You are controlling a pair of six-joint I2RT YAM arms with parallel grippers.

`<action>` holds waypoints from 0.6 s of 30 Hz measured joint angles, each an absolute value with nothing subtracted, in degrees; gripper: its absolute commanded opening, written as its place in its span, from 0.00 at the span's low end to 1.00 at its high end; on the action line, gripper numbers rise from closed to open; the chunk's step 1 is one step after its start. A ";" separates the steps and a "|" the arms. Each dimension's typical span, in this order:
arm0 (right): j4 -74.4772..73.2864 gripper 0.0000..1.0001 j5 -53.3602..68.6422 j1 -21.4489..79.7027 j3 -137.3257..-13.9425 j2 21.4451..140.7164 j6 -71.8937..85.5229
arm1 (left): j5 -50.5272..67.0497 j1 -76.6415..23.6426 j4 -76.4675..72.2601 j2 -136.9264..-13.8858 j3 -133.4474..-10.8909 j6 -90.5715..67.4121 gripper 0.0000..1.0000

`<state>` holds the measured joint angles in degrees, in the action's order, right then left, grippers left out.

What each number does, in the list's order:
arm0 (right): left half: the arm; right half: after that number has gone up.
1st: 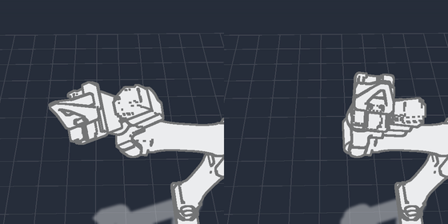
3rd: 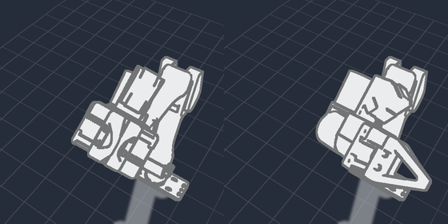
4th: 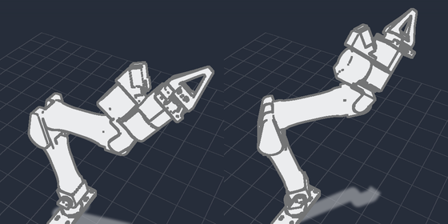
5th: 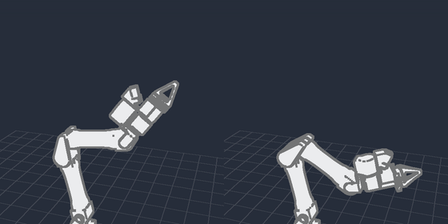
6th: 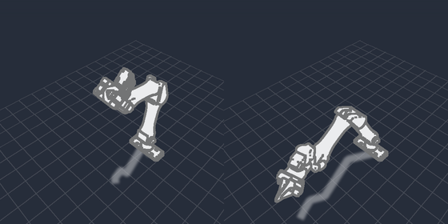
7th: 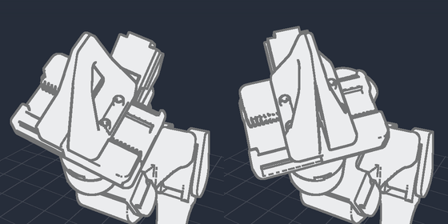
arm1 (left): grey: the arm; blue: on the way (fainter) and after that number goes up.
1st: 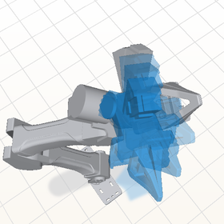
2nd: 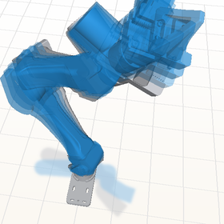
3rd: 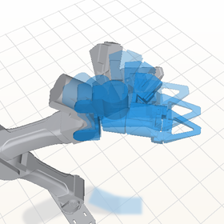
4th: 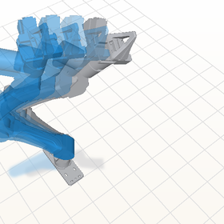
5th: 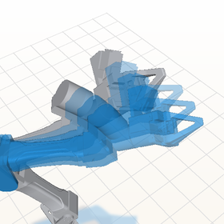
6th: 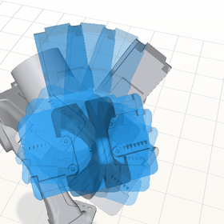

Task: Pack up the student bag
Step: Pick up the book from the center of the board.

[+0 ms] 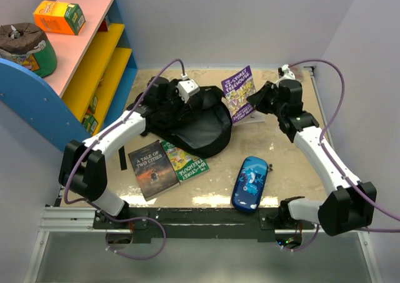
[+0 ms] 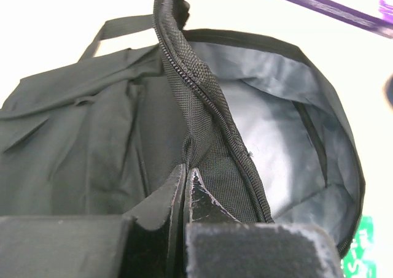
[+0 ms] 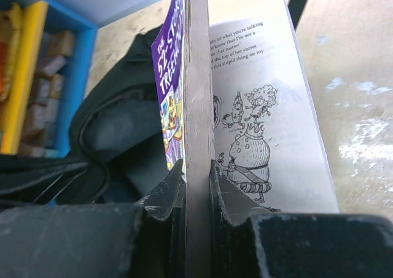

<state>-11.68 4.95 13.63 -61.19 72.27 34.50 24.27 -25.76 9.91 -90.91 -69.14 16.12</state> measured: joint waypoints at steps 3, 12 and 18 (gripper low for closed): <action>-13.37 0.00 7.33 13.63 -61.21 70.06 36.14 | 22.28 -25.41 7.03 -89.08 -66.89 13.26 0.00; -16.88 0.00 13.76 14.44 -53.21 65.80 43.55 | 17.74 -25.34 3.95 -89.06 -66.30 8.16 0.00; -19.07 0.00 14.90 17.32 -50.46 64.16 45.87 | 18.74 -25.23 4.34 -90.54 -70.24 5.93 0.00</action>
<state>-19.07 14.90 17.32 -50.46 64.16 45.87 18.74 -25.23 4.34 -90.54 -70.24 5.93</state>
